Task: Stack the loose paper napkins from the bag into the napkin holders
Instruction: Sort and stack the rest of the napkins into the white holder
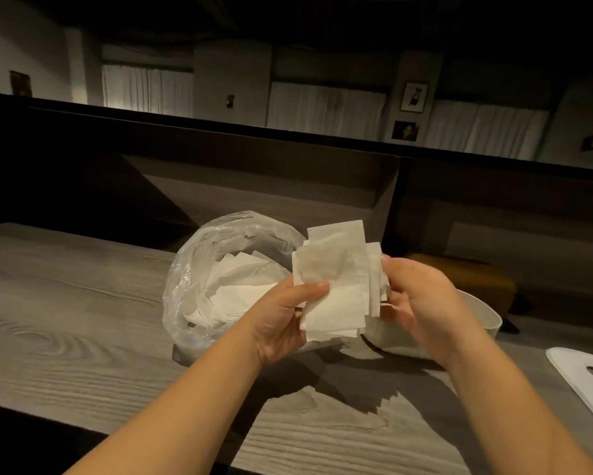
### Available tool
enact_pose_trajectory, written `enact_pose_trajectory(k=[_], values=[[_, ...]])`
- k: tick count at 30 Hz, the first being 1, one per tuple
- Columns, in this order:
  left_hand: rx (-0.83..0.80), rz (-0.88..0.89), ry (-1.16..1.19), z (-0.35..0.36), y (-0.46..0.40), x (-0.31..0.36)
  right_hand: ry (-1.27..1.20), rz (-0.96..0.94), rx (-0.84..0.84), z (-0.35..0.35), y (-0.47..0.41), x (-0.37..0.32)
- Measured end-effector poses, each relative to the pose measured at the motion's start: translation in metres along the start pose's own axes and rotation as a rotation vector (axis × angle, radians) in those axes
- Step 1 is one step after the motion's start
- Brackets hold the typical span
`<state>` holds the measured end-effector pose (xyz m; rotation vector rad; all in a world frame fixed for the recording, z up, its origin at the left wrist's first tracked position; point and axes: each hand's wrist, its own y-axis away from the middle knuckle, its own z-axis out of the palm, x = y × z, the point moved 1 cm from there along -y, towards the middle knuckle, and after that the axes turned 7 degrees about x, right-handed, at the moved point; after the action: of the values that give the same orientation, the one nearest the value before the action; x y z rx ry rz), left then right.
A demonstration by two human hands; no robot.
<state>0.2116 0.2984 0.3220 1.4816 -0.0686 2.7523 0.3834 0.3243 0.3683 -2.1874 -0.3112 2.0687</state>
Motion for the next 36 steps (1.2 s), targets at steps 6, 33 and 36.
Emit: enact_pose_trajectory(k=[6,33,36], values=[[-0.015,-0.015,-0.010,-0.004,-0.004,-0.002,-0.090,0.009,-0.050,0.003,0.003,-0.002],[0.265,0.115,-0.092,0.006,-0.002,-0.002,0.673,-0.622,-0.069,0.030,0.016,0.018],[0.255,0.138,-0.167,0.008,-0.002,-0.002,0.344,-0.453,0.033,0.026,0.010,0.019]])
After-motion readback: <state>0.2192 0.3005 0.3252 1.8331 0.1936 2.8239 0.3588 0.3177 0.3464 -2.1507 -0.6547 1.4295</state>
